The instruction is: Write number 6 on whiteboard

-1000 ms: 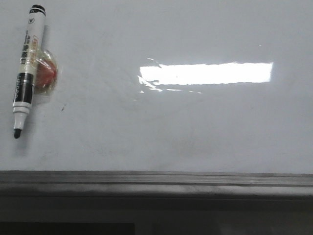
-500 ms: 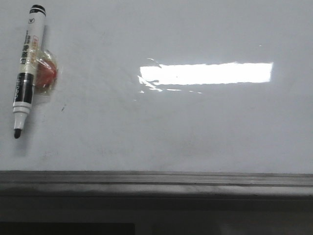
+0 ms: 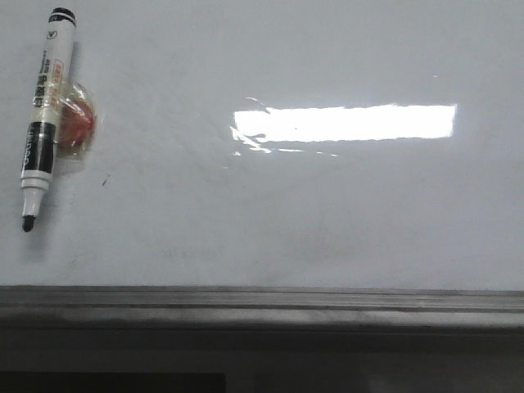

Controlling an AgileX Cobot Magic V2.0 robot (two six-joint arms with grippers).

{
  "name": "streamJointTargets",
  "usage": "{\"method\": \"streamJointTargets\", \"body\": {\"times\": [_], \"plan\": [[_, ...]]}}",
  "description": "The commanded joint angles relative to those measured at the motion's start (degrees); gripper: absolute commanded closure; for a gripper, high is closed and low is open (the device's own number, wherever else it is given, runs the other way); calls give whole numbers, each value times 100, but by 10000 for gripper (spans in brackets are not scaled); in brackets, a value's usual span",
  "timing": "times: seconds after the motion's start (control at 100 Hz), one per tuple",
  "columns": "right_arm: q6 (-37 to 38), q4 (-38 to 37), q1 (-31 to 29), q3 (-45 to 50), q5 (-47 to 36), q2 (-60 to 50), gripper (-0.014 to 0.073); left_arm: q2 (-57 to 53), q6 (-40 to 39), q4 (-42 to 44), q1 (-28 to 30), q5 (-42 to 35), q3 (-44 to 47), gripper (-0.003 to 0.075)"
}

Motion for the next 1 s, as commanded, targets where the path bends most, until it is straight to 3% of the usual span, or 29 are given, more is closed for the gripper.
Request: {"method": "streamJointTargets", "body": {"times": [0.0, 0.2, 0.44, 0.59, 0.7, 0.82, 0.89, 0.99], "plan": [[-40, -50, -25, 179, -424, -110, 658, -177, -21, 108, 4, -347, 255, 739], [-40, 425, -25, 179, -1134, -110, 658, -177, -21, -14, 4, -587, 255, 739], [-40, 592, -14, 179, -1244, -83, 657, -177, -21, -172, 4, -996, 255, 739], [-40, 708, -2, 179, -2129, -53, 657, -177, -21, -157, 5, -1589, 255, 739], [-30, 759, -2, 179, -2297, -59, 657, -169, -21, -157, 5, -2093, 216, 739], [-30, 784, -2, 179, -2084, -59, 657, -169, -21, -157, 5, -1877, -101, 739], [-30, 940, -2, 101, -1936, -59, 657, -169, -21, -157, 5, -1379, -428, 739], [-30, 1157, -2, -242, -1105, -59, 658, -80, -21, -157, 5, -516, -931, 739]]}}
